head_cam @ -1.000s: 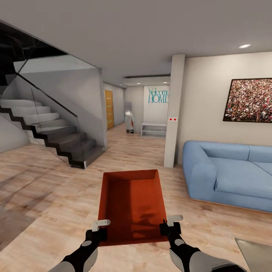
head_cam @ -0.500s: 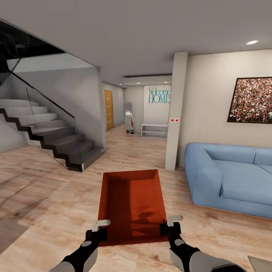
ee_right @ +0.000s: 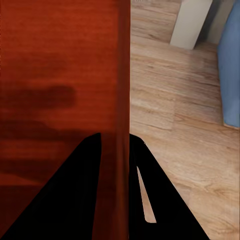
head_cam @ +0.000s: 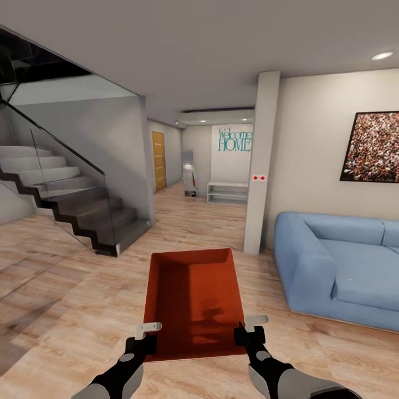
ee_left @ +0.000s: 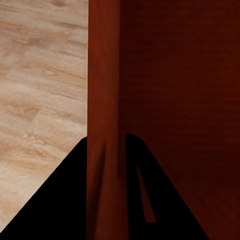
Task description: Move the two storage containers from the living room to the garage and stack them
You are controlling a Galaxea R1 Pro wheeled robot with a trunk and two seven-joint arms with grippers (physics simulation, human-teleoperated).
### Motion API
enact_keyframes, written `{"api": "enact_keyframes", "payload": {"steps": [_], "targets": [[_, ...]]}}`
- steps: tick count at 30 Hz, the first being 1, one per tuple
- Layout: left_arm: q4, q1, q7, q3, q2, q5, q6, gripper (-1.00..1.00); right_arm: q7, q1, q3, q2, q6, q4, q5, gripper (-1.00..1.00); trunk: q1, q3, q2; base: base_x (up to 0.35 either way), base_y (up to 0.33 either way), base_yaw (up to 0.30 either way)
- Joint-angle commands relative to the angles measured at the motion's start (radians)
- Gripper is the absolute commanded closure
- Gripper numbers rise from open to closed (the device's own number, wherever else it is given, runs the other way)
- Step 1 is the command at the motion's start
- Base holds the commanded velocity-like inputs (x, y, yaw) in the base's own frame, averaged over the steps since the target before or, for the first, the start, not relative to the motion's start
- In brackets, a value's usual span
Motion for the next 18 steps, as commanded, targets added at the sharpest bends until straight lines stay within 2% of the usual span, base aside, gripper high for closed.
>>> {"api": "enact_keyframes", "payload": {"steps": [1,18], "targets": [[-0.002,-0.001,0.011,-0.022,0.013,0.001,-0.049,1.00,-0.004,-0.001,-0.055,0.001,0.004,0.002,0.025,1.00,0.001,-0.002,-0.001,0.322,0.000,0.000],[-0.002,-0.001,0.011,-0.022,0.013,0.001,-0.049,1.00,0.008,-0.001,-0.052,-0.001,0.006,0.002,0.026,1.00,0.001,-0.002,-0.001,0.322,0.000,0.000]]}}
